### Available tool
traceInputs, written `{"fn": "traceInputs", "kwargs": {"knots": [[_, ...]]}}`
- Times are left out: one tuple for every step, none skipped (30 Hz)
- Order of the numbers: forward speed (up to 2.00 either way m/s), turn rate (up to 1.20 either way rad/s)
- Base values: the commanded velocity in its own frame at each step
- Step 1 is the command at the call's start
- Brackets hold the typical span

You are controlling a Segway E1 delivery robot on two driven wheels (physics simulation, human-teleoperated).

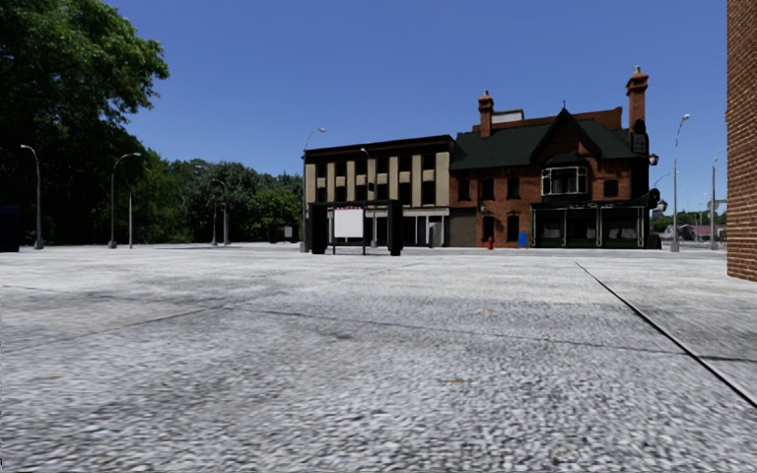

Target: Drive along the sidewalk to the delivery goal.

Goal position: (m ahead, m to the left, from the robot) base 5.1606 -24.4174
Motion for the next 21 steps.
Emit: {"fn": "traceInputs", "kwargs": {"knots": [[2.00,-1.20],[2.00,-1.20],[2.00,-1.20],[2.00,-1.09],[2.00,-0.06],[2.00,-0.03],[2.00,-0.03],[2.00,-0.03],[2.00,-0.46],[2.00,-0.96],[2.00,-1.20],[2.00,-1.20],[2.00,-1.20],[2.00,-1.20],[2.00,-1.20],[2.00,-0.47],[2.00,-0.04],[2.00,-0.01],[2.00,0.00],[2.00,0.00],[2.00,0.00]]}}
